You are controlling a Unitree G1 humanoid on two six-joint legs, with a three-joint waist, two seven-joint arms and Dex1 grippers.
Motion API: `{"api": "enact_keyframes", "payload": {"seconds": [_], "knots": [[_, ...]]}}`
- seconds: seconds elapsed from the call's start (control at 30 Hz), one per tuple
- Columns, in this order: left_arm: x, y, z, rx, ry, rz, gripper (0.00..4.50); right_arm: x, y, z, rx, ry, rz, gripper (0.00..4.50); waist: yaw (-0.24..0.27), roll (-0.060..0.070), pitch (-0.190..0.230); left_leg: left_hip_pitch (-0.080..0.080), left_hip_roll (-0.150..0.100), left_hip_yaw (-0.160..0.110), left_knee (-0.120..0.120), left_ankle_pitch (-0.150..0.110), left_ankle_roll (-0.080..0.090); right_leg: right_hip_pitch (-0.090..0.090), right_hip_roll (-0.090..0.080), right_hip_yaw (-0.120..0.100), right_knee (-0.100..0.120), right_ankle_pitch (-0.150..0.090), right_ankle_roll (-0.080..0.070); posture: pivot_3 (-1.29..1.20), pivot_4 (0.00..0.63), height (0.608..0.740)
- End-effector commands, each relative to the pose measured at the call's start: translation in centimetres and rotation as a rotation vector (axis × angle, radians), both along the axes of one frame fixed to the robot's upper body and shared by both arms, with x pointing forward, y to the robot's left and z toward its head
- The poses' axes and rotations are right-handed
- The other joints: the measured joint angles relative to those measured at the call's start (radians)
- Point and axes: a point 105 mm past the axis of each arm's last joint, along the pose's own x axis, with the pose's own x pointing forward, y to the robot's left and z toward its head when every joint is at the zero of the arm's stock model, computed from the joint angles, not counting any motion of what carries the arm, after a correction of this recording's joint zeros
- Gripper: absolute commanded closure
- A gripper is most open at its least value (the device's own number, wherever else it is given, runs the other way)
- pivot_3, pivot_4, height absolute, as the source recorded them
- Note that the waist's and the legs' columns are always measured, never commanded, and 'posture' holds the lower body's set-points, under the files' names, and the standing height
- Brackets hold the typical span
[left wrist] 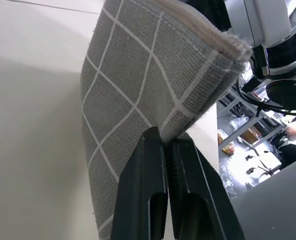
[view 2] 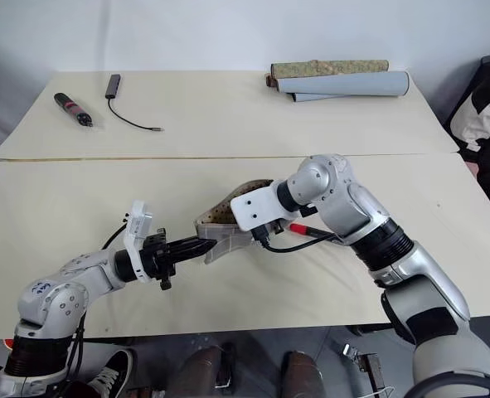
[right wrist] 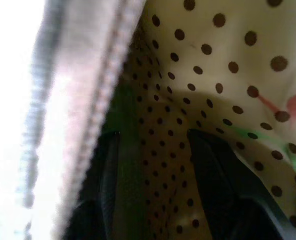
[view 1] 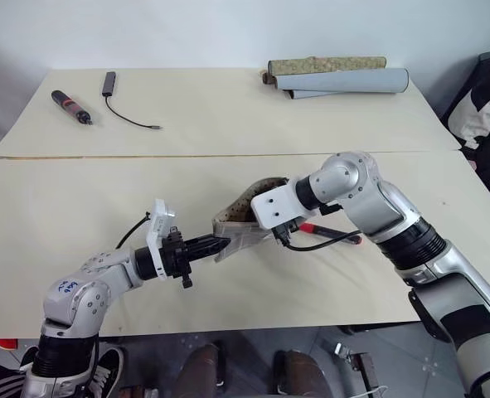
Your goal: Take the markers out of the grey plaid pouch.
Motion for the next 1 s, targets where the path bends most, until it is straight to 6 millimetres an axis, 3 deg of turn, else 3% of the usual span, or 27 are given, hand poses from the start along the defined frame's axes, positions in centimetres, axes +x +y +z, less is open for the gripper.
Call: {"api": "enact_keyframes", "payload": {"seconds": [0.03,0.53,0.87,1.0], "knots": [[-0.4,-0.2,0.5,-0.01,-0.029,-0.02,4.5,0.5,0.5,0.0,0.021,-0.052,-0.001,2.17,0.0,0.0,0.0,0.0,0.0,0.0,0.0,0.0,0.0,0.0,0.0,0.0,0.0,0.0,0.0,0.0,0.15,0.74],[-0.7,-1.1,0.4,-0.006,-0.047,-0.033,4.5,0.2,-0.3,-4.0,-0.095,0.03,-0.016,2.17,-0.002,0.0,0.0,0.001,0.0,0.001,0.0,0.0,0.0,0.0,0.0,0.001,0.001,0.0,0.0,0.0,0.15,0.74],[-0.7,-1.5,0.6,-0.012,-0.062,-0.037,4.5,0.4,-0.1,-5.3,-0.094,0.086,-0.067,2.17,-0.002,0.0,0.0,0.002,0.0,0.001,0.0,0.0,0.0,0.0,0.0,0.002,0.001,0.0,0.0,0.0,0.15,0.74],[-0.6,-1.2,0.4,-0.005,-0.06,-0.021,4.5,0.4,0.0,-4.2,-0.058,0.061,-0.063,3.14,-0.002,0.0,0.0,0.002,0.0,0.001,0.0,0.0,-0.001,0.0,0.0,0.003,0.001,0.0,0.0,0.0,0.15,0.74]]}}
